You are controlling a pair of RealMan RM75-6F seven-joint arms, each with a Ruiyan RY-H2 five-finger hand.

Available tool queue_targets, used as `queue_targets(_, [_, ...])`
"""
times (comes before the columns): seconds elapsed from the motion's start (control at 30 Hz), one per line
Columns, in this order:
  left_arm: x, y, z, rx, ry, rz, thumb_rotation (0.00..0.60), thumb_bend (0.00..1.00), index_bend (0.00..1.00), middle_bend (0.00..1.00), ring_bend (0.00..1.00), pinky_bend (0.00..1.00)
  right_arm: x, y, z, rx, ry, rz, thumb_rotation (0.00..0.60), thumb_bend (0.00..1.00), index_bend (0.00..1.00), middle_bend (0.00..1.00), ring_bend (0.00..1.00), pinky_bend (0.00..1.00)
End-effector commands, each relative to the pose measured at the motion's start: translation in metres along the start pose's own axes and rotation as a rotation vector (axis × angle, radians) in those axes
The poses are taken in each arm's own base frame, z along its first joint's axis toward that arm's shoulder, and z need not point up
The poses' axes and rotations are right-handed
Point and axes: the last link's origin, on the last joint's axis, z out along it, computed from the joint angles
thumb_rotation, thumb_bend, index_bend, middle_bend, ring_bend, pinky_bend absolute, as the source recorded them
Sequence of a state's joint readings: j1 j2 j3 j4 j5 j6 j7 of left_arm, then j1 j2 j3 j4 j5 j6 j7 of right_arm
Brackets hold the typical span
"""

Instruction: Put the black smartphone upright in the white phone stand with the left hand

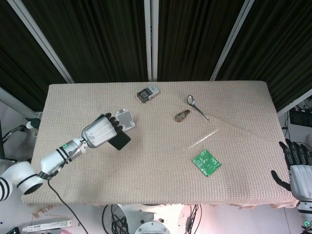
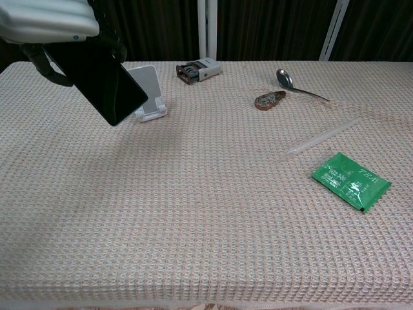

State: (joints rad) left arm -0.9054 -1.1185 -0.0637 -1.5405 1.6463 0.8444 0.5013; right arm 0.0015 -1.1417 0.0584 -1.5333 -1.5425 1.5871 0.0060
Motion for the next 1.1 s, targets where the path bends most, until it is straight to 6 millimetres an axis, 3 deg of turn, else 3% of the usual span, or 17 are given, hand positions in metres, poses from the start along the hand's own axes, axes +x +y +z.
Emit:
queue_targets(0.03, [0.016, -0.019, 0.016, 0.013, 0.027, 0.159, 0.6, 0.33, 0.68, 0.56, 0.47, 0.4, 0.001, 0.001, -0.001, -0.009, 0.005, 0.0, 0.6, 0.18, 0.0, 0.0, 0.0, 0.0])
queue_targets(0.2, [0.027, -0.02, 0.035, 0.021, 0.083, 0.319, 0.6, 0.34, 0.68, 0.56, 0.48, 0.4, 0.002, 0.002, -0.003, -0.018, 0.011, 0.0, 0.6, 0.18, 0.0, 0.0, 0.0, 0.0])
queue_targets(0.37, [0.022, -0.009, 0.051, -0.005, 0.122, 0.464, 0.6, 0.35, 0.68, 0.56, 0.48, 0.38, 0.002, 0.002, -0.004, -0.017, 0.013, 0.001, 0.6, 0.18, 0.0, 0.0, 0.0, 0.0])
queue_targets(0.8, [0.008, -0.001, 0.085, -0.035, 0.053, 0.53, 0.6, 0.35, 0.68, 0.55, 0.47, 0.36, 0.0, 0.006, -0.001, -0.027, 0.001, 0.007, 0.6, 0.18, 0.0, 0.0, 0.0, 0.0])
queue_targets(1.1, [0.003, -0.001, 0.098, -0.087, 0.018, 0.605, 0.6, 0.37, 0.68, 0.55, 0.47, 0.35, -0.002, 0.011, -0.001, -0.046, -0.006, 0.013, 0.6, 0.18, 0.0, 0.0, 0.0, 0.0])
